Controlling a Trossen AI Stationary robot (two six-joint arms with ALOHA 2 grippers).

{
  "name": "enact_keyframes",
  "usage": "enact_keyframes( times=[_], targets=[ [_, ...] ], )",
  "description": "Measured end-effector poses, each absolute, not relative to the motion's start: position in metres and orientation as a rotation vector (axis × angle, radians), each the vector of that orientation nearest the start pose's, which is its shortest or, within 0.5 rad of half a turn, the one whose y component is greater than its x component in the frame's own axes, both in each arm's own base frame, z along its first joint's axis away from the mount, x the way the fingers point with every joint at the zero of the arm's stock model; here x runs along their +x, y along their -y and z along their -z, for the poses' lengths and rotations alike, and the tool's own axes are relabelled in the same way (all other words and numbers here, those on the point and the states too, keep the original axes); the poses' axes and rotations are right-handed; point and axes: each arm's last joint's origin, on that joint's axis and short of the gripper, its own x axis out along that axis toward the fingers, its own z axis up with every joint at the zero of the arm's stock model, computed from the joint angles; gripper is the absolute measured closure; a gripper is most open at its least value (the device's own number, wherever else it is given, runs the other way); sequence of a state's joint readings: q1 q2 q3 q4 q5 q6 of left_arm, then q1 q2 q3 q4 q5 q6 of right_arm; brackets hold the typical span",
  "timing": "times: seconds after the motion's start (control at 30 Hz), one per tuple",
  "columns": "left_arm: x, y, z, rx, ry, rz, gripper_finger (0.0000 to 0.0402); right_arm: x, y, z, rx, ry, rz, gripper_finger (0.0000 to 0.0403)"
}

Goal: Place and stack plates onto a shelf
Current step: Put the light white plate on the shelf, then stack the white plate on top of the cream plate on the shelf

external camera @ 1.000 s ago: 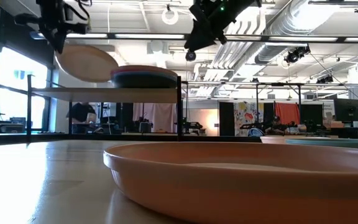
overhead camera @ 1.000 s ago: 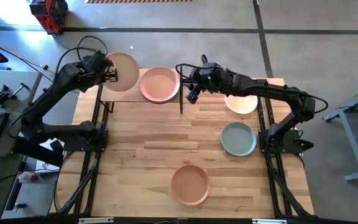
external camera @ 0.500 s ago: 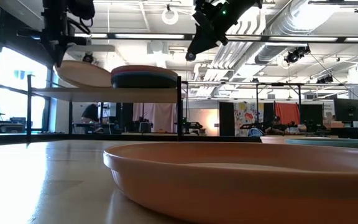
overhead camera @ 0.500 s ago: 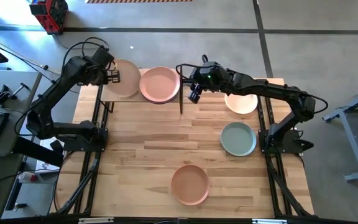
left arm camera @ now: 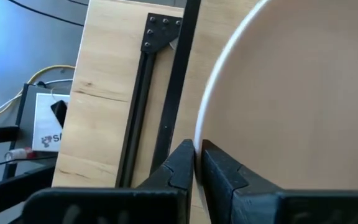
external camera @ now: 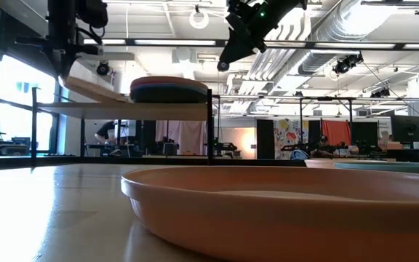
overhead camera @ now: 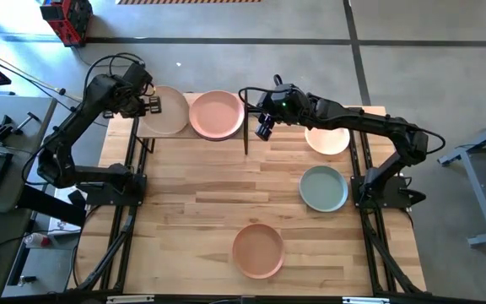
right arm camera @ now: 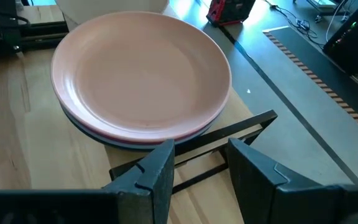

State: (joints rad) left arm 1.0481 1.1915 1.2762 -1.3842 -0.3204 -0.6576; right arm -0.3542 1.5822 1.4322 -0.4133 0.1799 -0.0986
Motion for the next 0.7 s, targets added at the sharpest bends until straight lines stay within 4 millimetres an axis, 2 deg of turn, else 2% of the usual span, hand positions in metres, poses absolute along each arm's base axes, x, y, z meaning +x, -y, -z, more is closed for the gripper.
enact_keyframes(
  times=[0.47, 0.7],
  targets=[
    [0.0819, -0.1682, -0.3372, -0.993, -0.901, -1.557, 0.0363, 0.3317, 0.1282, -0.3387, -0.044, -0.594, 0.491, 0.0273],
    [0.0853, -0.1653, -0.3373, -1.032, -0.935, -1.367, 0.0361, 0.3291, 0.1293, -0.3358, -0.044, -0.632, 0.491, 0.0273]
  ],
)
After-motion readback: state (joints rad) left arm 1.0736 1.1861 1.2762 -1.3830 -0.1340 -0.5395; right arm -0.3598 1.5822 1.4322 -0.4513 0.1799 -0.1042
